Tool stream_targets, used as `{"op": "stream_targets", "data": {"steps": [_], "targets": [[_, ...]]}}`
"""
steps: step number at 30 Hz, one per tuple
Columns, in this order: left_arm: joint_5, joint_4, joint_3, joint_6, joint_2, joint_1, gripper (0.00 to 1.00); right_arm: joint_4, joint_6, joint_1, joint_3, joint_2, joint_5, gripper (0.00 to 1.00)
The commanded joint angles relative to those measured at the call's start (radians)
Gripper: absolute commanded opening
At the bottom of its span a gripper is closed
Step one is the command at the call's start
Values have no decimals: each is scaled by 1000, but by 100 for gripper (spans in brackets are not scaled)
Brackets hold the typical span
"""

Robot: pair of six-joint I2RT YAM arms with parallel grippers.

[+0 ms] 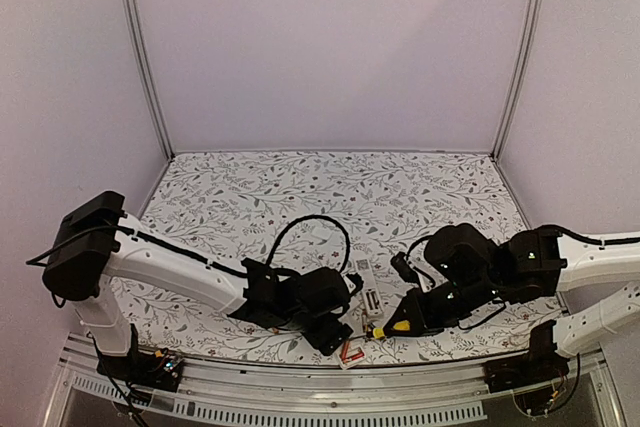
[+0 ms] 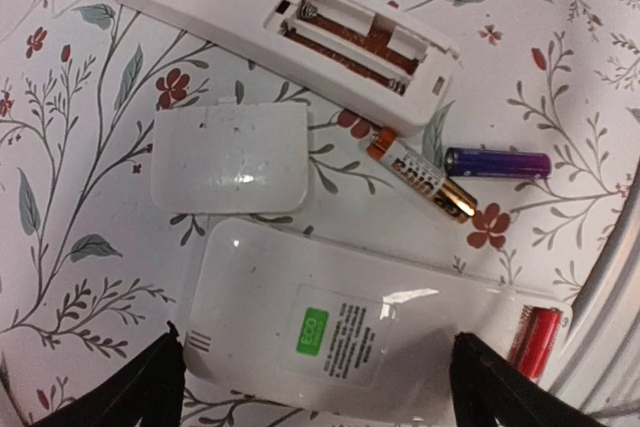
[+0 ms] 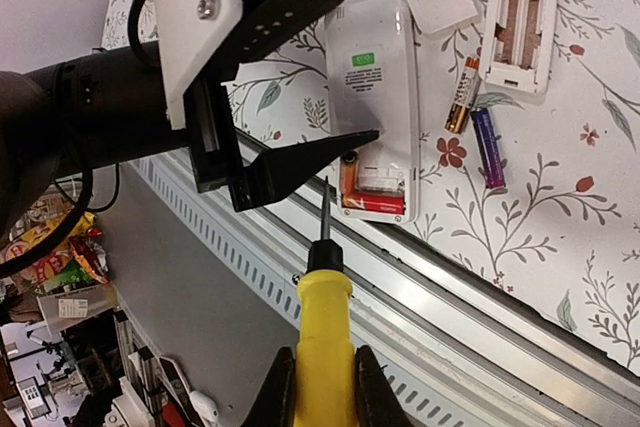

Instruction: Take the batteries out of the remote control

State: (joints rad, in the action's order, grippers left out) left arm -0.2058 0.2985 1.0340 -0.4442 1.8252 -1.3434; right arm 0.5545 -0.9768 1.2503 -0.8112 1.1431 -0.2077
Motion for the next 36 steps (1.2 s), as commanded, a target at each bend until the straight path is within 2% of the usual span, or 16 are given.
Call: {"op": "stream_targets", "data": {"steps": [1,14,25,32,36], "targets": [[126,140,-61,28,76,-72,91,82,3,3,-20,-11,52,0],[116,136,-58,36,62,-55,91,-17,54,22,-22,132,11,0],[132,91,-66,31,38,-7,91,-166,85,41,-55,178,-25,0],[107,43,-24,44,18,66,96,-159,73,44,-52,176,-7,0],[61,39,13,51,-8,103,99,-96,65,44,-70,132,45,0]]}}
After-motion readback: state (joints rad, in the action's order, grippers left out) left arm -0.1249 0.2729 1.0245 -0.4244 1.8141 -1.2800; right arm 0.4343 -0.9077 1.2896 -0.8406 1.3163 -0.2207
